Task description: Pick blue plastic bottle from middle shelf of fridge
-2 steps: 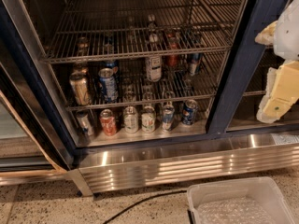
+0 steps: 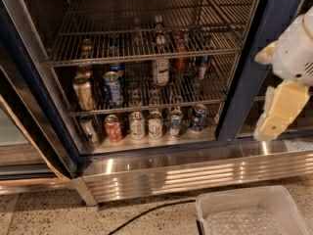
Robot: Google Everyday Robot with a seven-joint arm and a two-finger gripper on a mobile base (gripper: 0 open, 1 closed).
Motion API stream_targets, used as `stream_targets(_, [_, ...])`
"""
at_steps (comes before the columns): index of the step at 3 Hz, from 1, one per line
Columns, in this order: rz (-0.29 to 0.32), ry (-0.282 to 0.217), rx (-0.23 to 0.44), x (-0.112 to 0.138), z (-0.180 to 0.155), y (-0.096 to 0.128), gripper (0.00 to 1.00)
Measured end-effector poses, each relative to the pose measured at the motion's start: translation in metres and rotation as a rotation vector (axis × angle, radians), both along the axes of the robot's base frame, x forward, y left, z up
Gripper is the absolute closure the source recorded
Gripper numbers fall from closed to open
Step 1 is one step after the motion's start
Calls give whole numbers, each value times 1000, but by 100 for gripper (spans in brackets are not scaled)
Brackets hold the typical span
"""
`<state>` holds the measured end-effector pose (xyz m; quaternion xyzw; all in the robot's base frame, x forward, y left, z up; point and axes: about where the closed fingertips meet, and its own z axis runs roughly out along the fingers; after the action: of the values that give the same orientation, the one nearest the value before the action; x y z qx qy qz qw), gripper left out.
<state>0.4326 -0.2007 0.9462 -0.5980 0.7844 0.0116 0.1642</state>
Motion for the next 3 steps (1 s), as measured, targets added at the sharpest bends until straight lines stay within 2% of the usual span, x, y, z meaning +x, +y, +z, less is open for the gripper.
stream_targets(1, [19,79,87,-7,-58,41,0])
stream_targets(2, [46,123,144,-8,-115,75,0])
stream_targets(3, [45,124,145,-8,-116,76,0])
